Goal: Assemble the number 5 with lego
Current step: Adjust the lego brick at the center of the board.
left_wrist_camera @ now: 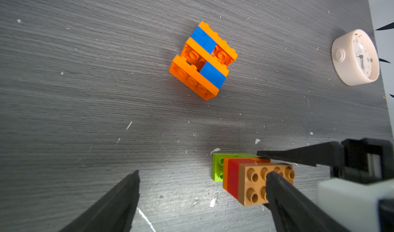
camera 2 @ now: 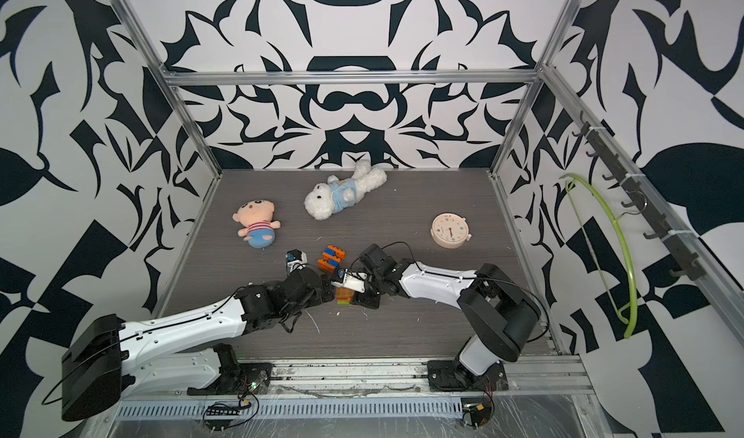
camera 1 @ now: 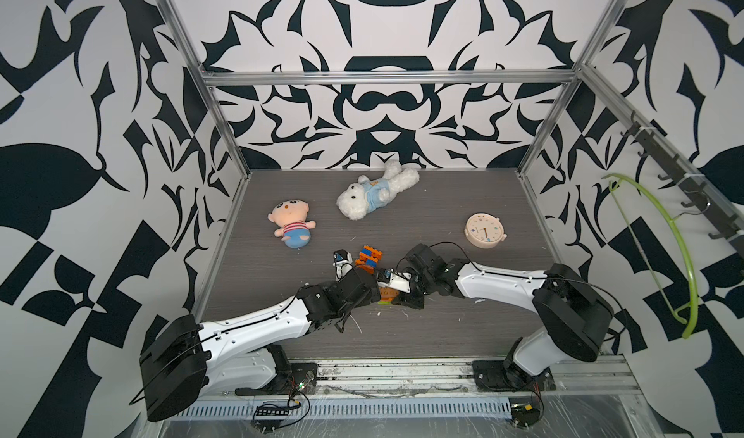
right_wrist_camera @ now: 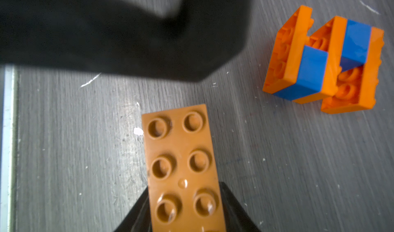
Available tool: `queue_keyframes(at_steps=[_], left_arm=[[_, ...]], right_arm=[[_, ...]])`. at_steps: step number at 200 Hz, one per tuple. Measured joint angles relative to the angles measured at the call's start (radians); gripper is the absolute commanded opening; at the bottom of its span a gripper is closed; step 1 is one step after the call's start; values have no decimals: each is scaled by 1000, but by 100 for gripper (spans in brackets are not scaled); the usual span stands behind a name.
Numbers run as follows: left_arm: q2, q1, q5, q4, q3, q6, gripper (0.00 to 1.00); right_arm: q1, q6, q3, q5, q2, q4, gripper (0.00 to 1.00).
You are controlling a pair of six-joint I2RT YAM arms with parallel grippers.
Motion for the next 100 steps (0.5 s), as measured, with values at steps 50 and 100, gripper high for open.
queue_keyframes(at_steps=[50,100], left_arm=[[1,0,-2,-4,1,0,99],[3,0,-4,-6,5,0,99]], right_arm=[[-4,-2,15,-11,15,-18,37],[-12,7,20,-36,16,-36,31]])
